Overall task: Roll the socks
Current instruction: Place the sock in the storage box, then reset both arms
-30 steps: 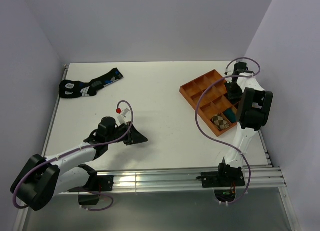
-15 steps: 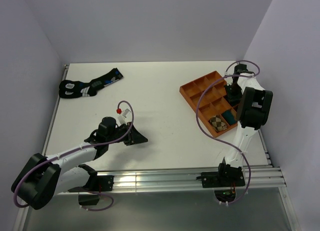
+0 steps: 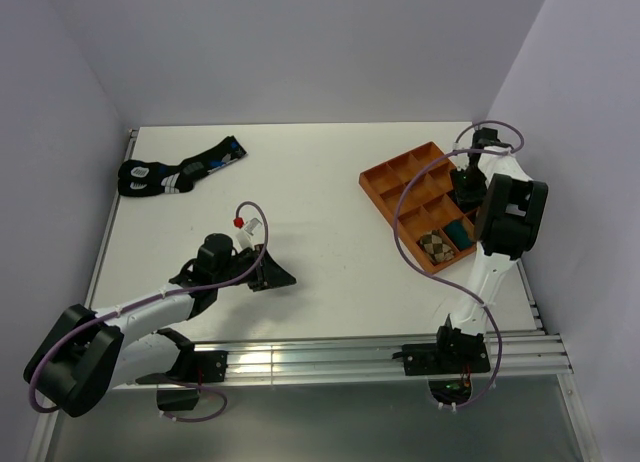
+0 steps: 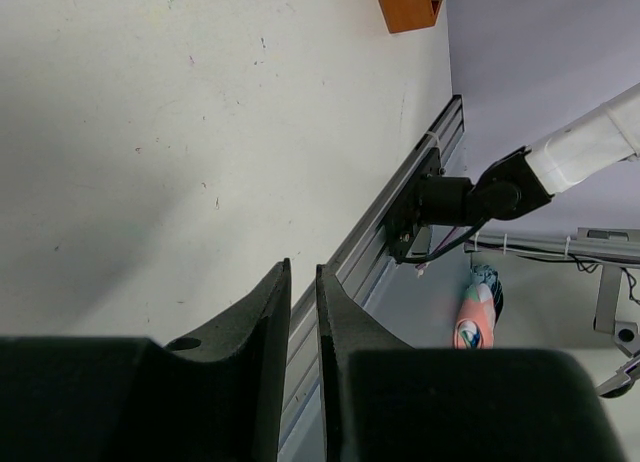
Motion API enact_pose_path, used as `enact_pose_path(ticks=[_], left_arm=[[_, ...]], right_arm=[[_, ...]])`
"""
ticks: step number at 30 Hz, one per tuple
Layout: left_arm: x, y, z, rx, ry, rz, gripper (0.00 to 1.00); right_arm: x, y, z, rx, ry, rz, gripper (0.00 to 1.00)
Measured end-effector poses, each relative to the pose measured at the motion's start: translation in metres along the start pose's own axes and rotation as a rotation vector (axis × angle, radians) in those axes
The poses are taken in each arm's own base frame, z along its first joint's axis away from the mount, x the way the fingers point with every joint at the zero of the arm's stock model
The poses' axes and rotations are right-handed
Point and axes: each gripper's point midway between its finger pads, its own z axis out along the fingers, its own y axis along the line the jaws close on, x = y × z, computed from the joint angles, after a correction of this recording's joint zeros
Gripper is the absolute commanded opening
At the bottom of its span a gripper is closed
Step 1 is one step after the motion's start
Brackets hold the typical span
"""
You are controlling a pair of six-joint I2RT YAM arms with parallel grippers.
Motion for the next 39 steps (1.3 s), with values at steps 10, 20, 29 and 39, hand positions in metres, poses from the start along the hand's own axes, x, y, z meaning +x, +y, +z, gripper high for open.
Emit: enact_pose_path(ticks=[10, 20, 29, 39], left_arm=[[0.0, 0.0, 0.0, 0.0, 0.0, 0.0, 0.22], [0.0, 0.002, 0.001, -0.003, 0.002, -0.001, 0.22], [-0.001, 0.003, 0.002, -0.012, -0.008, 0.003, 0.22], [-0.02, -0.007, -0.008, -0.071, -0.069, 0.013, 0.22]], right_arm=[[-0.001, -0.002, -0.004, -0.004, -0.018, 0.02, 0.47], [-0.004, 0.002, -0.023, -0.033, -0.044, 0.027, 0.5], [-0.023, 0.005, -0.062, -0.059, -0.141, 0.027, 0.54], [-0.028, 0.034, -0.131, -0.174, -0.317, -0.019, 0.96]])
